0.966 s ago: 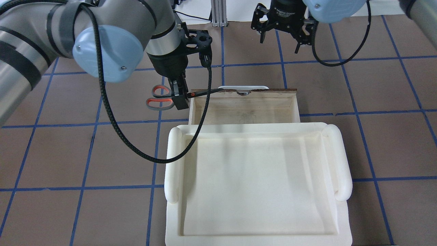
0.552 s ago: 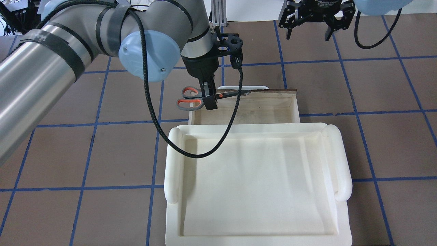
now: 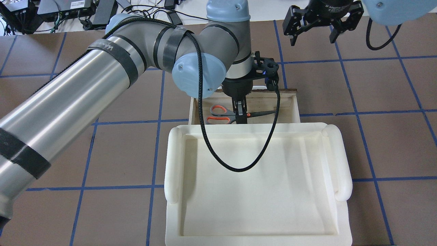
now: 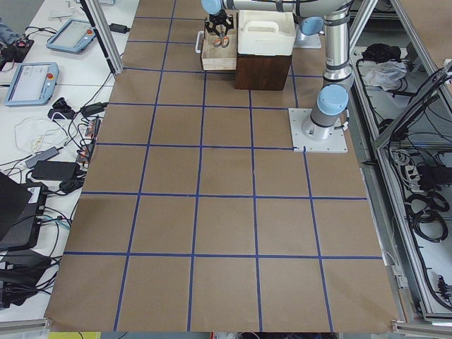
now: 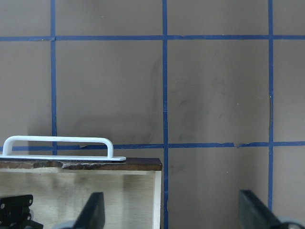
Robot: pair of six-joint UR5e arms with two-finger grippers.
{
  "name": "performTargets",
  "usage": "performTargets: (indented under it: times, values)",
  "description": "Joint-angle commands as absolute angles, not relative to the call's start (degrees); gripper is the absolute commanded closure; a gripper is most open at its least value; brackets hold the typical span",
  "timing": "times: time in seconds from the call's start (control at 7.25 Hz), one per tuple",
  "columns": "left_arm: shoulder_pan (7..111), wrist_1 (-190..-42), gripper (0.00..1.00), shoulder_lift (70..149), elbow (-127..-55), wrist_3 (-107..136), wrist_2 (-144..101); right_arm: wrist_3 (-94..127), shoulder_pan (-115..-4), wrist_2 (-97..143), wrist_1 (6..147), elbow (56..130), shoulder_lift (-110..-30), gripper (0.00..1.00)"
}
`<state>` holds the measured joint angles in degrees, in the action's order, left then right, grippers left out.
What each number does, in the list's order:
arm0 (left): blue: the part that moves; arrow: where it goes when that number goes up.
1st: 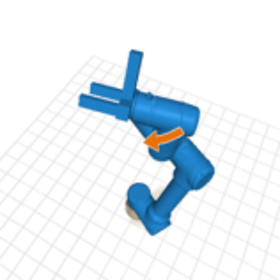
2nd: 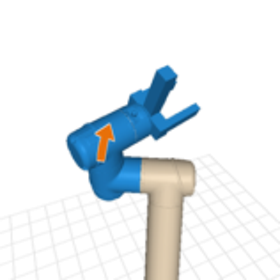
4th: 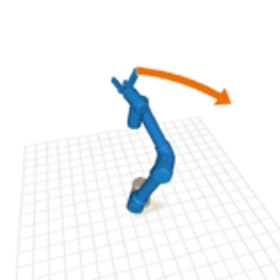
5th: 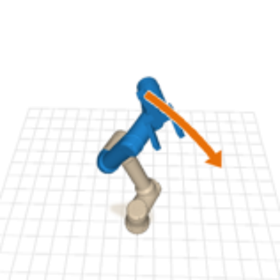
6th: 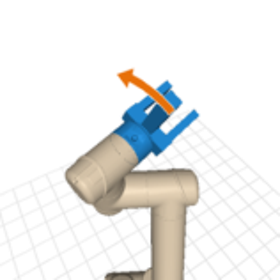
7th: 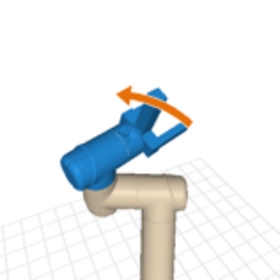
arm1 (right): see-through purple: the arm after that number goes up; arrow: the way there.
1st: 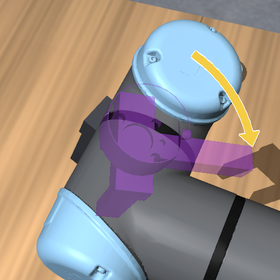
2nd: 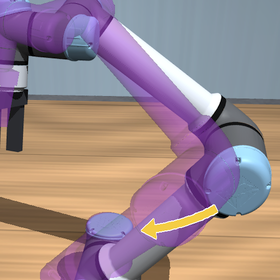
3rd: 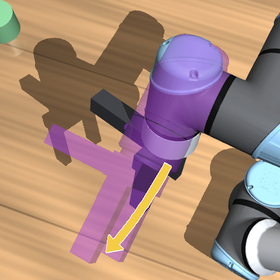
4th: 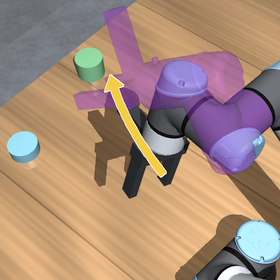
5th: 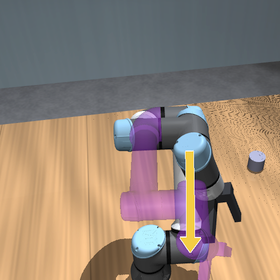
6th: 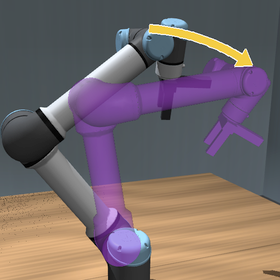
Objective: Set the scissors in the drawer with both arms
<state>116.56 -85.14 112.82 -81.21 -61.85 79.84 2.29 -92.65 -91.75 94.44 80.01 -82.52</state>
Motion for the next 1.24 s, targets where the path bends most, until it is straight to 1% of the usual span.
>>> performTargets:
  times: [0.0, 0.14, 0.28, 0.41, 0.55, 1.1]
  values:
    - [117.25, -85.17, 1.00, 113.46, -81.65, -61.44, 79.89, 1.41, -92.64, -91.58, 94.14, 80.86, -82.79, 0.00]
    - [117.33, -84.99, 1.00, 113.55, -81.56, -59.52, 79.72, 1.23, -92.64, -91.06, 94.22, 80.86, -82.79, 0.00]
    - [117.42, -85.08, 0.95, 113.47, -81.56, -58.20, 79.72, 1.14, -92.64, -90.36, 94.57, 80.86, -82.79, 0.00]
    - [117.42, -85.08, 0.70, 113.47, -81.56, -57.92, 79.72, 0.01, -92.55, -90.35, 94.57, 80.86, -82.97, 0.00]
    - [117.42, -85.08, 0.01, 113.29, -81.65, -57.92, 79.63, -3.31, -92.46, -90.44, 94.48, 80.86, -83.23, 0.00]
    - [116.99, -85.17, 0.00, 111.28, -81.30, -57.83, 79.63, -3.96, -92.55, -90.53, 94.04, 80.86, -83.32, 0.00]
